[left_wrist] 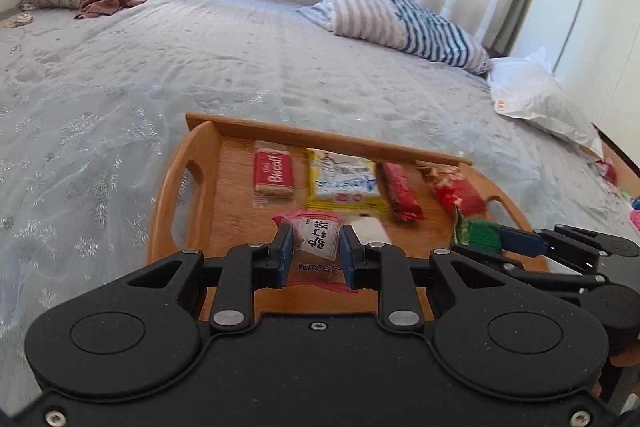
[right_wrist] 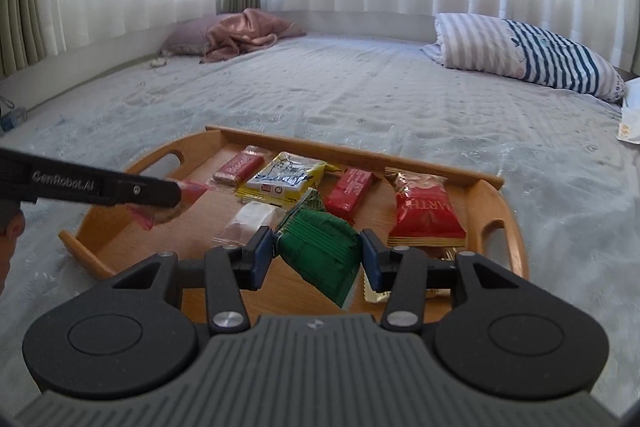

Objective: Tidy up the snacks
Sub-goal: 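Carry the pastry pack and green pack onto the tray and open both tools, then withdraw both tools from the tray toward the cream wafer bar and red chocolate bar, then grasp the cream wafer bar with the left tool while the right tool grasps the red chocolate bar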

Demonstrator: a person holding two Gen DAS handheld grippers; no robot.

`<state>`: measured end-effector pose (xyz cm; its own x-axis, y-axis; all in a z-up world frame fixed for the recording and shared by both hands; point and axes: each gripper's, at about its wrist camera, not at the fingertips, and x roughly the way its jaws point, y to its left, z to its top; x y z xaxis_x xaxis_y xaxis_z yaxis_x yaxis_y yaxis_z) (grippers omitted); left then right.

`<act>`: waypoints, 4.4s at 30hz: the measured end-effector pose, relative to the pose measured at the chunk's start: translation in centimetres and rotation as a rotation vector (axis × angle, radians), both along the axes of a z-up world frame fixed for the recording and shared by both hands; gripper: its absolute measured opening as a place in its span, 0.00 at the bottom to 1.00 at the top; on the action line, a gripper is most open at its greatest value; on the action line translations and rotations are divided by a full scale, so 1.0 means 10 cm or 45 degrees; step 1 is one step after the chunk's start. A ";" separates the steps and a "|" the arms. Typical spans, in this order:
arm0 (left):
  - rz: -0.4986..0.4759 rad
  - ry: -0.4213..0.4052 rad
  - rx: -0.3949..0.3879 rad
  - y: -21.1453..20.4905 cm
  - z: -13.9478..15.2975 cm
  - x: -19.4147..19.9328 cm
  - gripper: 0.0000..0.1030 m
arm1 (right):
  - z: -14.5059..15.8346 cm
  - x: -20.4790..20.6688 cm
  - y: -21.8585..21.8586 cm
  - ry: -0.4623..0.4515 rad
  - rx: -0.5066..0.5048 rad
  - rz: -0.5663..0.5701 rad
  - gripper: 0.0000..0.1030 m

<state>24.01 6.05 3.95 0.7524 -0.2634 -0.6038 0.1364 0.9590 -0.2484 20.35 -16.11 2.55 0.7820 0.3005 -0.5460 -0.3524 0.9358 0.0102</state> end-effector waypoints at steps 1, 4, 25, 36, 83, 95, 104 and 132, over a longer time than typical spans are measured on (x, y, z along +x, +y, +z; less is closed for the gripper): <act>0.005 0.009 0.004 0.01 -0.03 0.06 0.23 | -0.02 0.04 0.02 0.011 -0.006 0.008 0.49; 0.006 0.003 0.031 -0.01 -0.09 0.17 0.23 | -0.10 0.13 0.05 0.031 -0.023 0.016 0.49; -0.020 -0.036 0.132 -0.15 -0.28 0.39 0.23 | -0.23 0.34 0.10 0.053 -0.051 0.048 0.50; 0.004 -0.052 0.160 -0.17 -0.24 0.31 0.42 | -0.18 0.31 0.07 0.048 -0.028 0.007 0.68; -0.016 -0.228 0.216 -0.68 -0.27 -2.04 0.89 | -0.29 -2.00 -0.76 -0.237 -0.005 -0.347 1.00; 0.042 -0.257 0.245 -0.80 -0.33 -2.05 0.89 | -0.48 -1.95 -0.82 -0.195 -0.066 -0.381 1.00; 0.037 -0.231 0.256 -0.86 -0.42 -2.00 0.85 | -0.55 -1.90 -0.83 -0.163 -0.032 -0.367 1.00; 0.025 -0.203 0.272 -0.91 -0.55 -1.95 0.65 | -0.57 -1.86 -0.81 -0.123 -0.025 -0.346 0.96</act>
<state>4.51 -3.00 -1.51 0.8461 -0.1270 -0.5177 0.1382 0.9903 -0.0172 1.71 -24.26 -3.15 0.8812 0.0630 -0.4685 -0.0873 0.9957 -0.0302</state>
